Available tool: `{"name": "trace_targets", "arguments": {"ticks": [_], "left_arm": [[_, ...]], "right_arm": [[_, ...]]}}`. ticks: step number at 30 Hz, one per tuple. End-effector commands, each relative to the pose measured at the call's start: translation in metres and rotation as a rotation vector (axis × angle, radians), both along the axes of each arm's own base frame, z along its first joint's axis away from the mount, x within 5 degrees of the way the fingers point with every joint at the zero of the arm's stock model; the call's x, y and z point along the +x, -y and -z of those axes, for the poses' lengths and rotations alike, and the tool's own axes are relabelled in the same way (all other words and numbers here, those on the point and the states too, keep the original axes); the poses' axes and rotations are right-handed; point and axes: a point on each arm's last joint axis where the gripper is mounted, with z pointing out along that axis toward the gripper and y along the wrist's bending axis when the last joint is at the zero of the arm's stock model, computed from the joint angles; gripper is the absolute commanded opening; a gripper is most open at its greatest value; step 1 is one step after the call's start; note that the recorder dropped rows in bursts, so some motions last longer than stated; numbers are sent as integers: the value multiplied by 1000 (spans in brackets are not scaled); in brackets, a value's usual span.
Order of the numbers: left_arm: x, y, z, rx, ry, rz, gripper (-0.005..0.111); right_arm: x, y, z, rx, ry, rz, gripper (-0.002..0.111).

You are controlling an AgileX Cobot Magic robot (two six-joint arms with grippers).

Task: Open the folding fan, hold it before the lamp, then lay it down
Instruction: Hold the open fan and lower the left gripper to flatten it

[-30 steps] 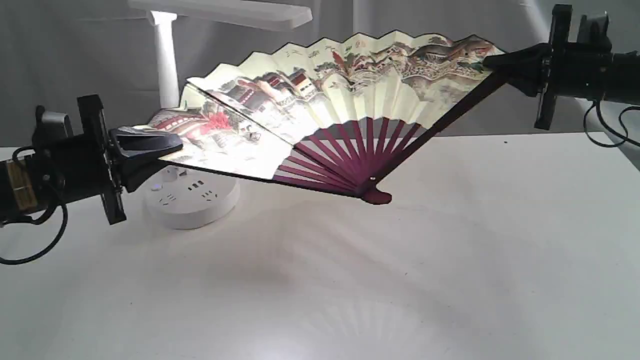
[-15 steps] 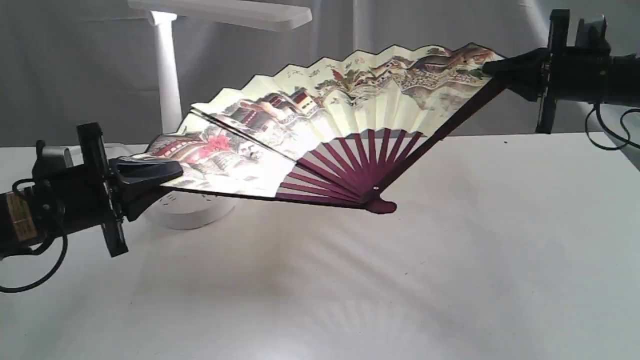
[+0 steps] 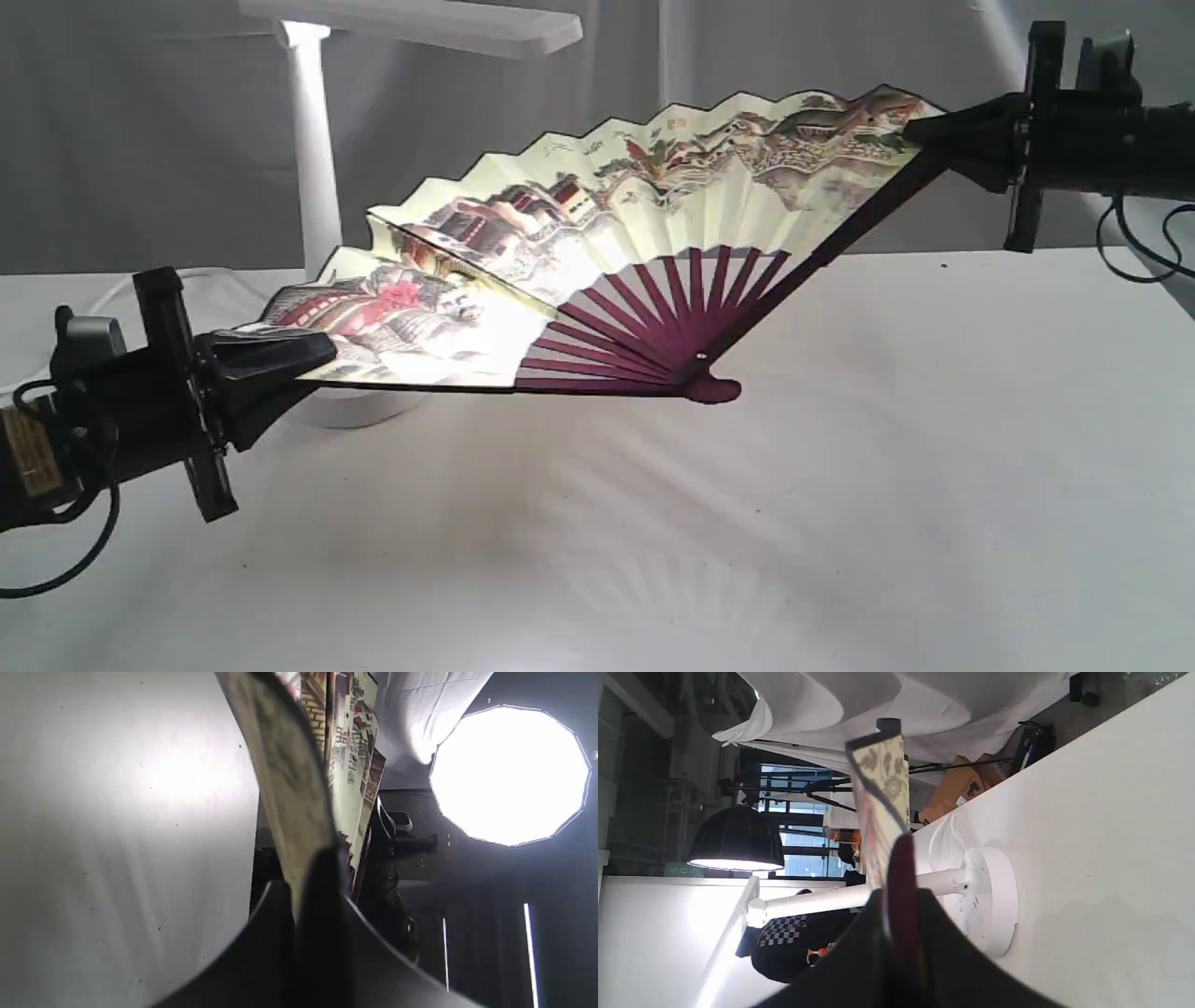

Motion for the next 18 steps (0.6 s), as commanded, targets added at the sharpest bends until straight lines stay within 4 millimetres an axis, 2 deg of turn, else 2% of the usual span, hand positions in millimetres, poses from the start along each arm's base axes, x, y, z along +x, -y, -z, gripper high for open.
{"name": "trace_targets", "arguments": {"ticks": [1, 11, 18], "left_arm": [[-18, 4, 8, 128, 10, 110, 0], [-35, 6, 1, 138, 29, 96, 0], [-48, 8, 4, 138, 11, 90, 0]], "right_arm": [[4, 27, -15, 66, 36, 150, 0], [3, 31, -15, 68, 34, 157, 0], [3, 30, -15, 68, 36, 156, 0]]}}
